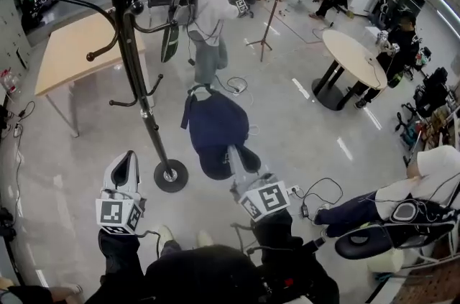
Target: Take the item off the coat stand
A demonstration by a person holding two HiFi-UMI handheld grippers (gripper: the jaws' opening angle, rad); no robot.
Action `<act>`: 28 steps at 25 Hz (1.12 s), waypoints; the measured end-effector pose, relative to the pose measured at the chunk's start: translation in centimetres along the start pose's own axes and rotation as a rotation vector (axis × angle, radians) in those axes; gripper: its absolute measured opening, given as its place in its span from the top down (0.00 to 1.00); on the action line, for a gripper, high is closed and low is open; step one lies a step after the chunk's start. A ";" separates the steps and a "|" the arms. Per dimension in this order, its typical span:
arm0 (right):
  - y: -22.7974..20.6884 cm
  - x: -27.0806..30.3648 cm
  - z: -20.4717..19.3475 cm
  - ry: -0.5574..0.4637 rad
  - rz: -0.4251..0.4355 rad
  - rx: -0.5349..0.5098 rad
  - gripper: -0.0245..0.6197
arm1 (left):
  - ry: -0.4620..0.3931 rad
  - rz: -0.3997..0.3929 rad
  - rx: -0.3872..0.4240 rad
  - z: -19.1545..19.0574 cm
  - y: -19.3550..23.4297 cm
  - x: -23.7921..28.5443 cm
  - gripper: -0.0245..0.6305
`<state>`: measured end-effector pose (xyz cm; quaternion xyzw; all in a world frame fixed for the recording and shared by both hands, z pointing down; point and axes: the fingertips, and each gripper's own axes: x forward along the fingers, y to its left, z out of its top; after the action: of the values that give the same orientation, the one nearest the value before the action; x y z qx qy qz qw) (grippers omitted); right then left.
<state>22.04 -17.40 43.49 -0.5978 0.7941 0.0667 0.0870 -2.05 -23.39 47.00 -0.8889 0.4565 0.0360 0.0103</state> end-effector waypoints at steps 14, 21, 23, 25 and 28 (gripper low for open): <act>0.6 1.3 -2.0 0.025 0.143 0.048 0.95 | -0.006 0.157 0.014 0.0 0.3 -3.0 0.96; 1.3 1.8 -3.9 0.029 0.180 0.053 0.95 | -0.001 0.192 0.023 -1.0 0.8 -3.9 0.96; 1.3 1.8 -3.8 0.027 0.195 0.062 0.95 | 0.000 0.203 0.026 -0.8 0.6 -4.0 0.96; 1.4 1.8 -3.5 0.024 0.208 0.064 0.95 | -0.001 0.214 0.026 -0.5 0.4 -4.1 0.96; 1.5 1.7 -3.6 0.018 0.215 0.066 0.95 | -0.006 0.222 0.029 -0.4 0.4 -4.2 0.96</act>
<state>19.96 -19.30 46.61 -0.5064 0.8563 0.0441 0.0916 -4.76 -20.21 47.68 -0.8325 0.5526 0.0331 0.0207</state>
